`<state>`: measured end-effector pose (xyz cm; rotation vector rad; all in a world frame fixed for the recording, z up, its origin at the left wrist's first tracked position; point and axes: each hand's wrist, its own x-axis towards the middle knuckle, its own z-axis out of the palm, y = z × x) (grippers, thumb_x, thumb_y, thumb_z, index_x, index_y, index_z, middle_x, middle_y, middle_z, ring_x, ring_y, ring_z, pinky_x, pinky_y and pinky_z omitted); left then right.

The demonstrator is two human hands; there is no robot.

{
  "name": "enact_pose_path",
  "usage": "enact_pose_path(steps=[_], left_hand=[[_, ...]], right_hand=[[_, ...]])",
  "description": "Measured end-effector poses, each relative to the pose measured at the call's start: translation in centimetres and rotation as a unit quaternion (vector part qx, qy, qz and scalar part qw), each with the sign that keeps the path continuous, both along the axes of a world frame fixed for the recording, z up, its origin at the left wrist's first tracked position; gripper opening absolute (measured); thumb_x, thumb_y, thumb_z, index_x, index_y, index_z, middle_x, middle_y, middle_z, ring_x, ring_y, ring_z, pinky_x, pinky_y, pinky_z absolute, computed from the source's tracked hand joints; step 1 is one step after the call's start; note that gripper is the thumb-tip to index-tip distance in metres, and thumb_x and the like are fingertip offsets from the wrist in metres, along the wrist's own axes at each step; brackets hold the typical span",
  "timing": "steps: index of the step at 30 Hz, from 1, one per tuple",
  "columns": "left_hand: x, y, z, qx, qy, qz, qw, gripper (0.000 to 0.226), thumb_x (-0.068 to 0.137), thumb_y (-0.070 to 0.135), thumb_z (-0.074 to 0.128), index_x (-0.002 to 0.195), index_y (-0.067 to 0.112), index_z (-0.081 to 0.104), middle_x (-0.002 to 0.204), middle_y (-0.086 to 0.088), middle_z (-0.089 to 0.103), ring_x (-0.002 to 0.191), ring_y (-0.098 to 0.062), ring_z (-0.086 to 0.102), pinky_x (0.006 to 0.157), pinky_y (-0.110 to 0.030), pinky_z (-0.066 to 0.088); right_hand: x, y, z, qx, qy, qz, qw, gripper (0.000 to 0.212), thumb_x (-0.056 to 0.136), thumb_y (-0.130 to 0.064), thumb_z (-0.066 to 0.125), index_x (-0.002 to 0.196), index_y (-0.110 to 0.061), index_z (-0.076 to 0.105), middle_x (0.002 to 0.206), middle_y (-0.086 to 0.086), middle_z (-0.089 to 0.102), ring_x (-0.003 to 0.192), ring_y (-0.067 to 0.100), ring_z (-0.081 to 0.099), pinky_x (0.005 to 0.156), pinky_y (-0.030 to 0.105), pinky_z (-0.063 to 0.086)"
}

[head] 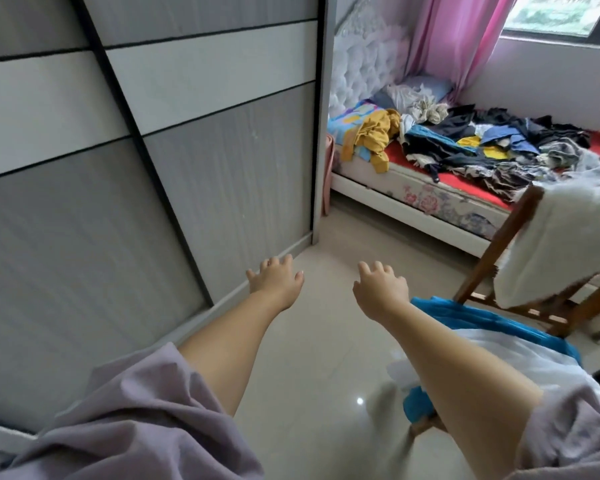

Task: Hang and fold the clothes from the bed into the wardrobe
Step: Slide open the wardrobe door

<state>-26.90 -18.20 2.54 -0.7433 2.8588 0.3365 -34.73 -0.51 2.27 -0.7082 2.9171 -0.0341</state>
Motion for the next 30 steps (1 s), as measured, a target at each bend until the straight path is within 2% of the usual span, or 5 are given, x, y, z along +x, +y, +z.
enact_pose_path(steps=[4,8,15,22,30], left_hand=[[-8.5,-2.1,0.2,-0.013,0.017,-0.029,0.999,0.053,0.099,0.045,0.028,0.145,0.019,0.028,0.146,-0.009,0.036,0.135,-0.028,0.032,0.111,-0.054,0.02],[-17.8,-5.2,0.7,-0.016,0.034,-0.008,0.999,0.048,0.099,0.045,0.03,0.139,0.019,0.036,0.142,-0.009,0.04,0.132,-0.028,0.035,0.108,-0.052,0.023],[-31.9,-11.0,3.8,-0.023,0.066,0.013,0.997,0.049,0.099,0.044,0.03,0.141,0.02,0.034,0.143,-0.009,0.04,0.131,-0.028,0.038,0.107,-0.048,0.025],[-43.0,-19.2,5.4,-0.062,0.078,0.019,0.995,0.05,0.098,0.045,0.032,0.142,0.021,0.033,0.143,-0.008,0.04,0.131,-0.027,0.038,0.11,-0.05,0.022],[-56.3,-30.2,8.3,-0.11,0.092,-0.071,0.987,0.052,0.1,0.041,0.029,0.147,0.018,0.027,0.152,-0.009,0.029,0.141,-0.024,0.022,0.116,-0.052,0.011]], right_hand=[[-8.7,-2.2,0.0,-0.008,0.011,-0.021,1.0,0.032,0.099,-0.024,0.036,0.129,-0.017,0.041,0.128,0.01,0.046,0.12,0.028,0.042,0.085,0.037,0.035],[-18.4,-5.2,0.3,-0.007,0.019,-0.006,1.0,0.034,0.095,-0.022,0.04,0.129,-0.017,0.04,0.128,0.01,0.045,0.119,0.029,0.042,0.081,0.038,0.034],[-34.4,-10.9,3.3,-0.021,0.028,0.0,0.999,0.039,0.098,-0.021,0.035,0.136,-0.017,0.037,0.134,0.011,0.043,0.122,0.03,0.042,0.09,0.04,0.039],[-45.1,-20.4,4.0,-0.044,0.035,0.056,0.997,0.036,0.099,-0.024,0.04,0.134,-0.015,0.038,0.134,0.011,0.044,0.123,0.031,0.043,0.092,0.042,0.042],[-57.7,-31.6,5.9,-0.113,0.009,0.008,0.994,0.038,0.099,-0.025,0.033,0.136,-0.017,0.038,0.138,0.011,0.042,0.126,0.031,0.042,0.093,0.043,0.043]])
